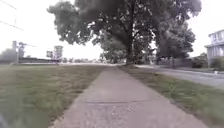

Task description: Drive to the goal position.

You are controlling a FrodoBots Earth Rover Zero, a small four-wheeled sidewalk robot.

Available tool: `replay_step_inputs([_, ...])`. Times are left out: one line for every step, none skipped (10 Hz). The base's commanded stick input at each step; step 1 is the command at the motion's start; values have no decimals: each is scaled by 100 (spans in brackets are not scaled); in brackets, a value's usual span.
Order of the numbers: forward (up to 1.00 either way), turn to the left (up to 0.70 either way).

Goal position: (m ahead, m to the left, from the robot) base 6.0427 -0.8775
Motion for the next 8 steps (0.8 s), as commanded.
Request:
replay_step_inputs([70, -35])
replay_step_inputs([70, -8])
replay_step_inputs([70, 0])
replay_step_inputs([70, 0])
replay_step_inputs([70, 0])
replay_step_inputs([70, 0])
replay_step_inputs([70, 0])
replay_step_inputs([70, 0])
